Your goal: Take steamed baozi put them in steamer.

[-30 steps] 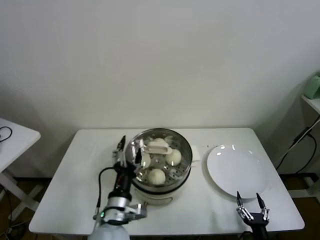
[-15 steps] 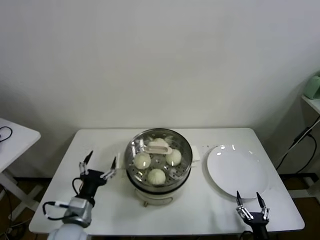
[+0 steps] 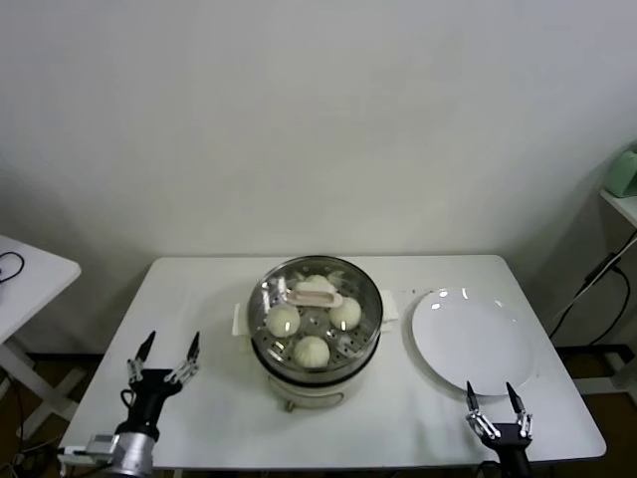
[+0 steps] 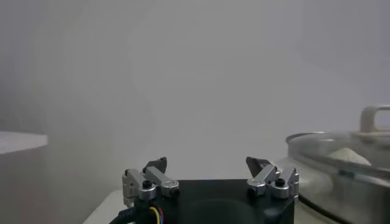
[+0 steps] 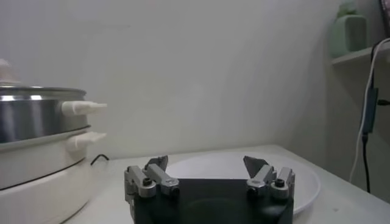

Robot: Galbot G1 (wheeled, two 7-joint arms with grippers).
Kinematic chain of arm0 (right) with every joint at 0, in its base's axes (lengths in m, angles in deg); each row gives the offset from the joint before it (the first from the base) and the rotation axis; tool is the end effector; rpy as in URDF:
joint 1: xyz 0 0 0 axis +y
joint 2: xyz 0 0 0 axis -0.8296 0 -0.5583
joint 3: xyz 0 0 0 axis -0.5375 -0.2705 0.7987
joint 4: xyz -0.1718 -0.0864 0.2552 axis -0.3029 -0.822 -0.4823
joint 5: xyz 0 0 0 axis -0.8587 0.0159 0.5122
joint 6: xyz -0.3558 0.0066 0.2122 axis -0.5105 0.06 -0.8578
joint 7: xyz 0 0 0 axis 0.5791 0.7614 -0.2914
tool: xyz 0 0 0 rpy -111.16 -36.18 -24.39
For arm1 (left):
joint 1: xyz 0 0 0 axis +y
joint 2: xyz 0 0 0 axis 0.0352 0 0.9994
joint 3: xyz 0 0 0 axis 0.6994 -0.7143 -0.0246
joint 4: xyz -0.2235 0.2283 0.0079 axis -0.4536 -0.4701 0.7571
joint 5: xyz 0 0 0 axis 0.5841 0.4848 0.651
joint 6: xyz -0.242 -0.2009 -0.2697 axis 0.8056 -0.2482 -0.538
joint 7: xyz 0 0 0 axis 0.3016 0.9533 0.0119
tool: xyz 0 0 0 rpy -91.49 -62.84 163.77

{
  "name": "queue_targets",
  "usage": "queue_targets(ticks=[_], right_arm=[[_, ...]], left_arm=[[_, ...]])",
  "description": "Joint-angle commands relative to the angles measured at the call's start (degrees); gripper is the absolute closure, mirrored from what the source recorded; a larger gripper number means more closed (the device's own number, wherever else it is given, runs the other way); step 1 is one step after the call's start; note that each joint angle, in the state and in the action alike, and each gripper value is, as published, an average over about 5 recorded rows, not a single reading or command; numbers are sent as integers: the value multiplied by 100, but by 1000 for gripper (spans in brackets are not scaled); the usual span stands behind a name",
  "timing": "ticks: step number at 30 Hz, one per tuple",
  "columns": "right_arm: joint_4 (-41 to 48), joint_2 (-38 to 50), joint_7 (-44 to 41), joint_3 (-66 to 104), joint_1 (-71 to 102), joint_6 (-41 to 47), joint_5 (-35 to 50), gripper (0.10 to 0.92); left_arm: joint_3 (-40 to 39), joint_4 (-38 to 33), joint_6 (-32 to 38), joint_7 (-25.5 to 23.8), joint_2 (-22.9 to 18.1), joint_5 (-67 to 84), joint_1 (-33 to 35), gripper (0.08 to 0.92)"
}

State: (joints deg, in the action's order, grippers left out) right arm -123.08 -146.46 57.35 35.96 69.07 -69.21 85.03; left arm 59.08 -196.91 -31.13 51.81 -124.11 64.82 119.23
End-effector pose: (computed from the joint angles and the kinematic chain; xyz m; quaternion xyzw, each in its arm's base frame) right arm 0.1804 -0.1225 -0.4602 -0.0004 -0.9989 -0.0470 0.0030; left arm 0.2421 0.1076 -0.3391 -0.0055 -0.9999 0.0096 0.0044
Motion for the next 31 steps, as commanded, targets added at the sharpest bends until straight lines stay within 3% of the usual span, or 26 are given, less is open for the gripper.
queue_targets(ticks=[1,31], right_arm=[[-1,12,11,-5,-11,13,-48,203],[24,17,-48,-55,-59,132,-122,203]], left_arm=[[268,552,797,-156,-1,601,113,177],[259,651,873,-141,-6,438,74,177]])
